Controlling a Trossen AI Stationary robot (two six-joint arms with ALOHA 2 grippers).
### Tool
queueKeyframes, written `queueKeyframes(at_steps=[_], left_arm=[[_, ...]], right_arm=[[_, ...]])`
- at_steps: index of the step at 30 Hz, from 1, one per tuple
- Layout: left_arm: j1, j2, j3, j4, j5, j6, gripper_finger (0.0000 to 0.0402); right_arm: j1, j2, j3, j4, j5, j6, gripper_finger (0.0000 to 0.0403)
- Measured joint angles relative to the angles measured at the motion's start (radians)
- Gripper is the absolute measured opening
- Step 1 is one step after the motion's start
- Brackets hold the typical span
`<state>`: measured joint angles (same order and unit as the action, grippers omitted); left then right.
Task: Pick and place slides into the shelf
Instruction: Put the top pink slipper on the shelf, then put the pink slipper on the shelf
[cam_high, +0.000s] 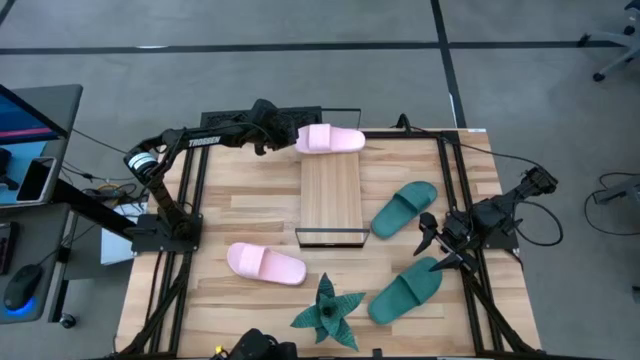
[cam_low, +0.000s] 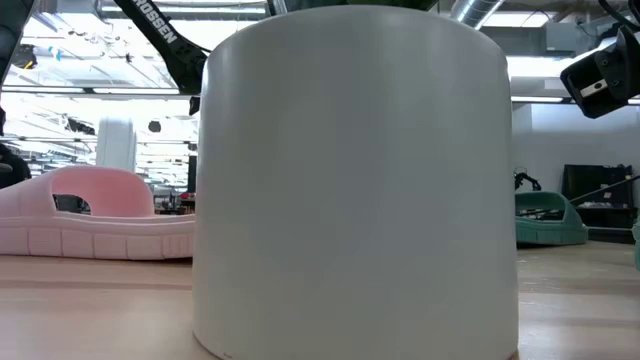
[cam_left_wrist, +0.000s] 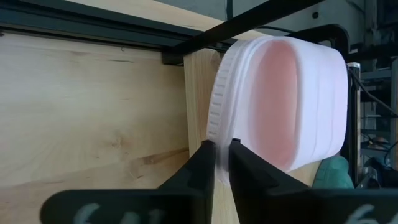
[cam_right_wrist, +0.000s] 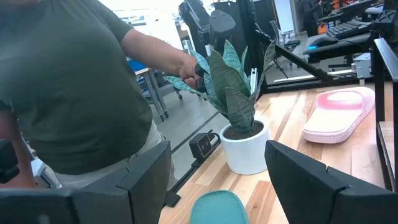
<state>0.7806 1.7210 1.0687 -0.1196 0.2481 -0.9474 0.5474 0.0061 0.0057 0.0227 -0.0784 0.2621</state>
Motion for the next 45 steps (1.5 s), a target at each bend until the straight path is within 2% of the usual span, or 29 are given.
queueKeyframes(at_steps=[16, 30, 36, 40, 45], left_arm=[[-0.001, 0.0, 0.0, 0.006, -0.001, 0.023, 0.0053], [-0.001, -0.001, 0.0, 0.006, 0.0, 0.047, 0.0109], [0.006, -0.001, 0.0, 0.007, 0.003, 0.094, 0.0119], [0.023, -0.003, 0.0, 0.014, 0.039, 0.16, 0.0119], [0.052, -0.003, 0.0, 0.004, 0.138, 0.228, 0.0119]], right_arm=[[0.0, 0.0, 0.0, 0.0, 0.0, 0.0, 0.0254], [0.0, 0.0, 0.0, 0.0, 0.0, 0.0, 0.0254], [0.0, 0.0, 0.0, 0.0, 0.0, 0.0, 0.0254], [0.0, 0.0, 0.0, 0.0, 0.0, 0.0, 0.0254], [0.0, 0.0, 0.0, 0.0, 0.0, 0.0, 0.0254]])
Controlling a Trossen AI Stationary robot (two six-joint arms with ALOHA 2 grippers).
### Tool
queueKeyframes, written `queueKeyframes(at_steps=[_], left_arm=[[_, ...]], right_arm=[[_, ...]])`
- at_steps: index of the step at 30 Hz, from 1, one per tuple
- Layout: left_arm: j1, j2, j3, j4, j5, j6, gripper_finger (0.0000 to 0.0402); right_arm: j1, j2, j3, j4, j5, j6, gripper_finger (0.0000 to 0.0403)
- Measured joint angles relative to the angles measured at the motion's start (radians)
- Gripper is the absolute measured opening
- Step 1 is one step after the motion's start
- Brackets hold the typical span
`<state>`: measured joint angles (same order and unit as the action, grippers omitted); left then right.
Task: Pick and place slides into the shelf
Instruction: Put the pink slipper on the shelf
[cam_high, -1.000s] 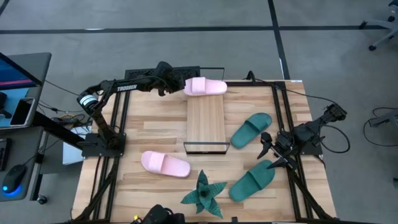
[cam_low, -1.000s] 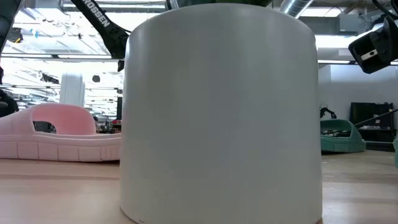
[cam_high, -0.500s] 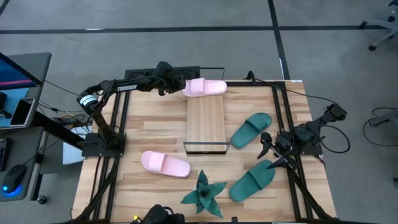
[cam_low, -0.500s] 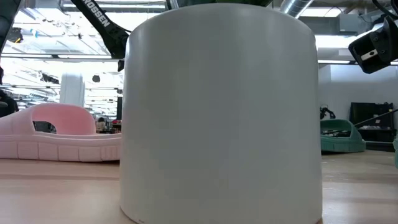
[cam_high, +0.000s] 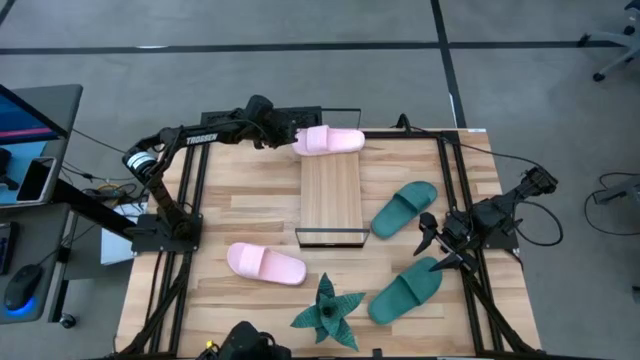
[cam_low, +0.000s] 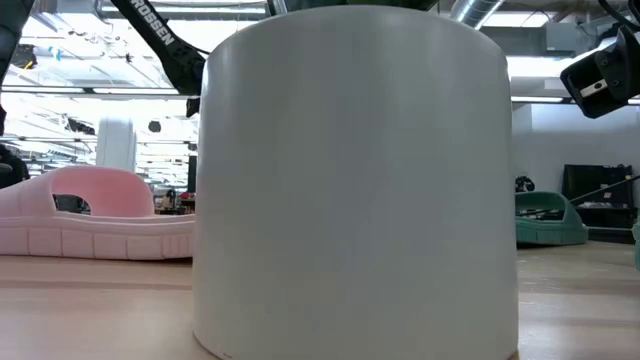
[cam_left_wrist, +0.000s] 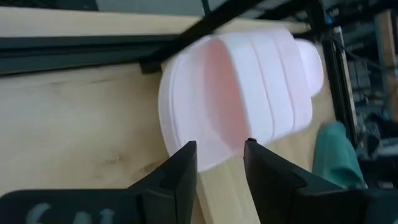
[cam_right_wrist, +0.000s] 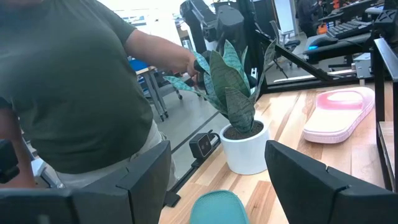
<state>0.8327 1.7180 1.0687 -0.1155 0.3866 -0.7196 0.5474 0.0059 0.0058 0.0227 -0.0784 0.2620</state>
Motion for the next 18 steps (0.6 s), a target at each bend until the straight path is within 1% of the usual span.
queueKeyframes(at_steps=[3, 5, 7, 13, 18], left_arm=[[0.022, -0.012, 0.0, -0.045, 0.051, 0.039, 0.0119], [0.035, -0.032, 0.0, -0.078, 0.062, 0.086, 0.0119], [0.055, -0.062, 0.0, -0.148, 0.072, 0.152, 0.0119], [0.098, -0.175, 0.0, -0.308, 0.073, 0.328, 0.0119], [0.107, -0.266, 0.0, -0.452, 0.079, 0.47, 0.0119]], right_arm=[[0.0, 0.0, 0.0, 0.0, 0.0, 0.0, 0.0254], [0.0, 0.0, 0.0, 0.0, 0.0, 0.0, 0.0254], [0.0, 0.0, 0.0, 0.0, 0.0, 0.0, 0.0254], [0.0, 0.0, 0.0, 0.0, 0.0, 0.0, 0.0254], [0.0, 0.0, 0.0, 0.0, 0.0, 0.0, 0.0254]])
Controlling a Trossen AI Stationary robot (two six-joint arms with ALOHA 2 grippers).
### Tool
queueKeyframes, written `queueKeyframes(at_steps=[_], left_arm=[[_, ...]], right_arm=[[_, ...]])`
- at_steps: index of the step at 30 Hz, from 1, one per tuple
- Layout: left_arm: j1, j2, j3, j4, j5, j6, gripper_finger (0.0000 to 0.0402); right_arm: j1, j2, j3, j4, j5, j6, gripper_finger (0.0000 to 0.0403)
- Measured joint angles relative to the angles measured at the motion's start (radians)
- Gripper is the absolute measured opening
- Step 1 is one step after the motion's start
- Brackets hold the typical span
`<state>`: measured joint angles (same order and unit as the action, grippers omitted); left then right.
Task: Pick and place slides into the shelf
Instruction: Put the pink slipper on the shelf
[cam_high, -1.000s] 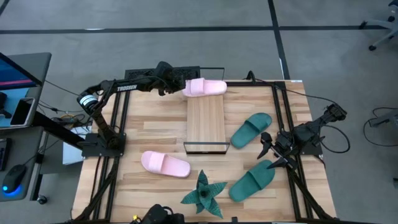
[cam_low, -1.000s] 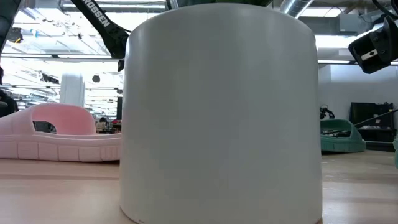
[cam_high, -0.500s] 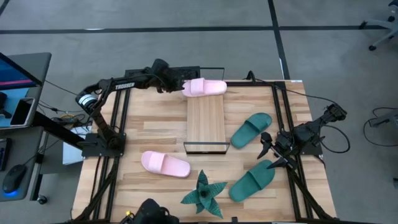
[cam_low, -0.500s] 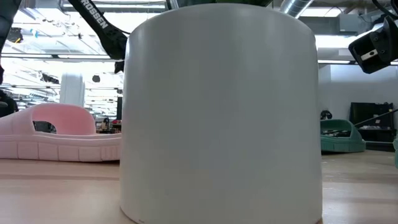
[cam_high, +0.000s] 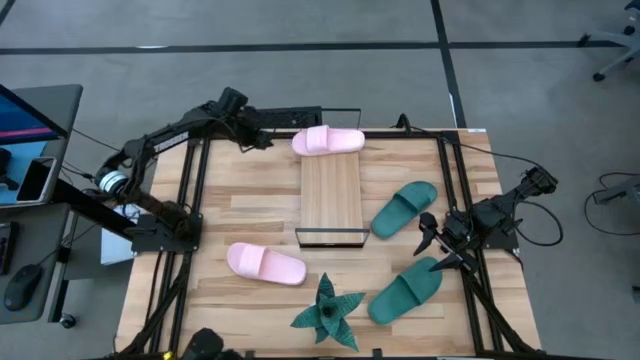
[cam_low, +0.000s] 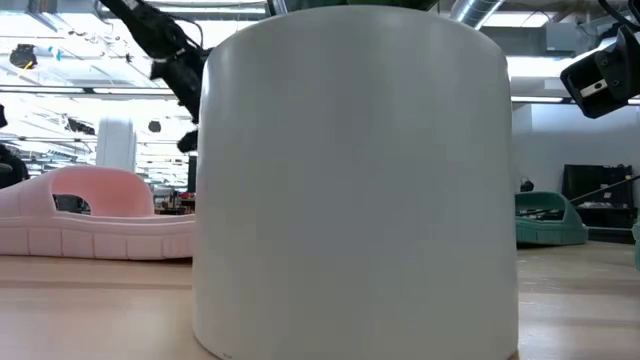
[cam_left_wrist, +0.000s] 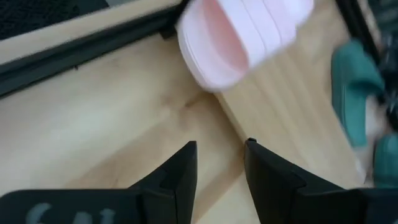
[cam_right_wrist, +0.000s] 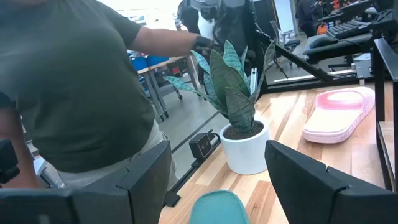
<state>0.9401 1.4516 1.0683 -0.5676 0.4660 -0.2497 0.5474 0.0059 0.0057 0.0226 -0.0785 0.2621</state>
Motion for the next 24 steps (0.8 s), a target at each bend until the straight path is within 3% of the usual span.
queueKeyframes(at_steps=[10, 24], left_arm=[[-0.027, -0.128, 0.0, -0.291, 0.085, 0.263, 0.0119], [-0.112, -0.177, 0.0, -0.586, 0.085, 0.396, 0.0119]], right_arm=[[0.0, 0.0, 0.0, 0.0, 0.0, 0.0, 0.0254], [0.0, 0.0, 0.0, 0.0, 0.0, 0.0, 0.0254]])
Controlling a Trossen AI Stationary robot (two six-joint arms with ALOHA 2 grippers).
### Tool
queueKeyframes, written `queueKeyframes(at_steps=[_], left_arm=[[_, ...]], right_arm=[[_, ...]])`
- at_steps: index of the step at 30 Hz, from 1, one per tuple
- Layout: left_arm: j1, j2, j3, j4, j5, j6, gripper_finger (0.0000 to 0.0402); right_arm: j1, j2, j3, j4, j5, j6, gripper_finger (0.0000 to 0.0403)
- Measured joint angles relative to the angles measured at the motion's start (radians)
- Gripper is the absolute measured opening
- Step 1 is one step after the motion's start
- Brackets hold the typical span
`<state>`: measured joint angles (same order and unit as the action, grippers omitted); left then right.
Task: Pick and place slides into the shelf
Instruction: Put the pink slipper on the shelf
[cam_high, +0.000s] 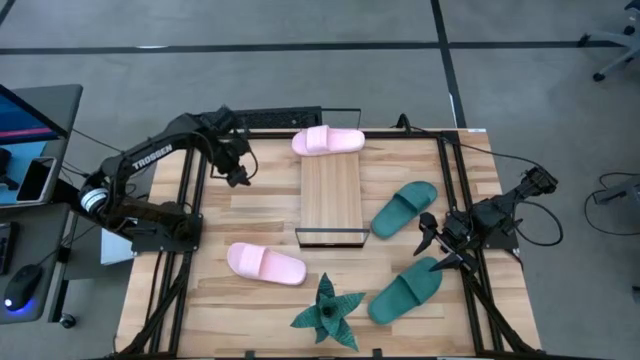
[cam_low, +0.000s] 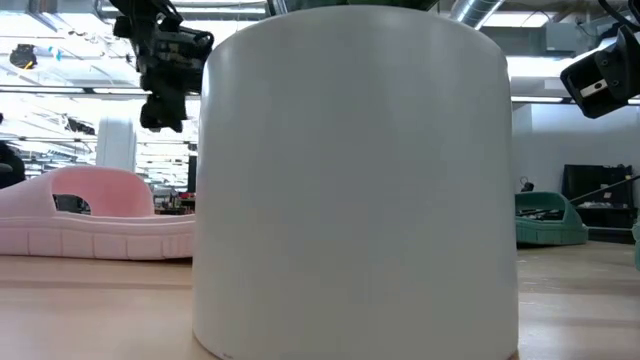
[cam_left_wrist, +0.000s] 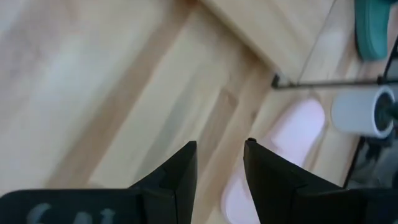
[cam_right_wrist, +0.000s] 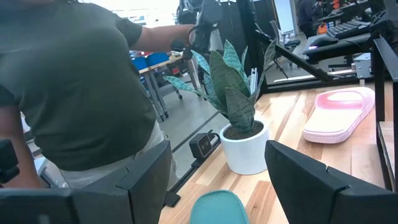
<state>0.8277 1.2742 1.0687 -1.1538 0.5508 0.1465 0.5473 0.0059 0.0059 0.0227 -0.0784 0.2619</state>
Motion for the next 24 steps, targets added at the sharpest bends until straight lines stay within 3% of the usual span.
queueKeyframes(at_steps=[24], left_arm=[[-0.232, 0.0, 0.0, -0.174, -0.011, -0.055, 0.0119]], right_arm=[[0.0, 0.0, 0.0, 0.0, 0.0, 0.0, 0.0254]])
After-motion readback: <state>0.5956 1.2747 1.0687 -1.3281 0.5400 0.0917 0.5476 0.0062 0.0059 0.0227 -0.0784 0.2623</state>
